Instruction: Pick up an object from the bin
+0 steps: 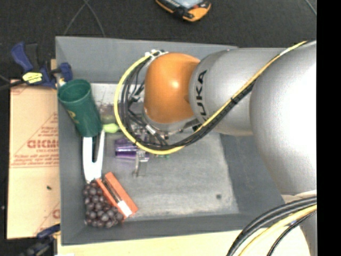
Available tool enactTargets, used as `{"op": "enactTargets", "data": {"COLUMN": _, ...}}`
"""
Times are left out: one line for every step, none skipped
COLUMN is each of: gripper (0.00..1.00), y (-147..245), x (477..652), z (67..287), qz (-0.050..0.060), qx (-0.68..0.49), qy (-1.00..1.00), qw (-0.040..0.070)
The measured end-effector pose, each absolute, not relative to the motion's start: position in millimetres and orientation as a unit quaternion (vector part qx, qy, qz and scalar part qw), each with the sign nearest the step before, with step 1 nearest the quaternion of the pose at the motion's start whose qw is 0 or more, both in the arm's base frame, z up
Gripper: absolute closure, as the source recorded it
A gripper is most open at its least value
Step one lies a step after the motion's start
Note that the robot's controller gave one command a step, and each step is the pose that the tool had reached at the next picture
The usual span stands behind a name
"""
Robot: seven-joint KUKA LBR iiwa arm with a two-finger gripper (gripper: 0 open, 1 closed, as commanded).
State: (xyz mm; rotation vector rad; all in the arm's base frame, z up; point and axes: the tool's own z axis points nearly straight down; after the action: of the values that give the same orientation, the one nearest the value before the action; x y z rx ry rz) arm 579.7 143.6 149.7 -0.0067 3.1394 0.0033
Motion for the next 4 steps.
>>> {"op": "enactTargets", "data": {"gripper": 0.00, "y": 175.7, "x": 617.8, "z": 123.8, "qz": 0.001, "qx": 0.013, "qy": 1.000, "qw": 0.001}}
{"op": "enactTargets", "data": {"gripper": 0.00, "y": 121.8, "x": 623.3, "z": 100.8, "qz": 0.001, "qx": 0.059, "qy": 0.998, "qw": 0.002}}
{"op": "enactTargets", "data": {"gripper": 0.00, "y": 111.9, "x": 633.6, "z": 71.2, "qz": 0.002, "qx": 0.045, "qy": 0.999, "qw": 0.003}}
{"op": "enactTargets", "data": {"gripper": 1.00, "y": 112.5, "x": 628.3, "z": 72.7, "qz": 0.003, "qx": 0.114, "qy": 0.993, "qw": 0.005}}
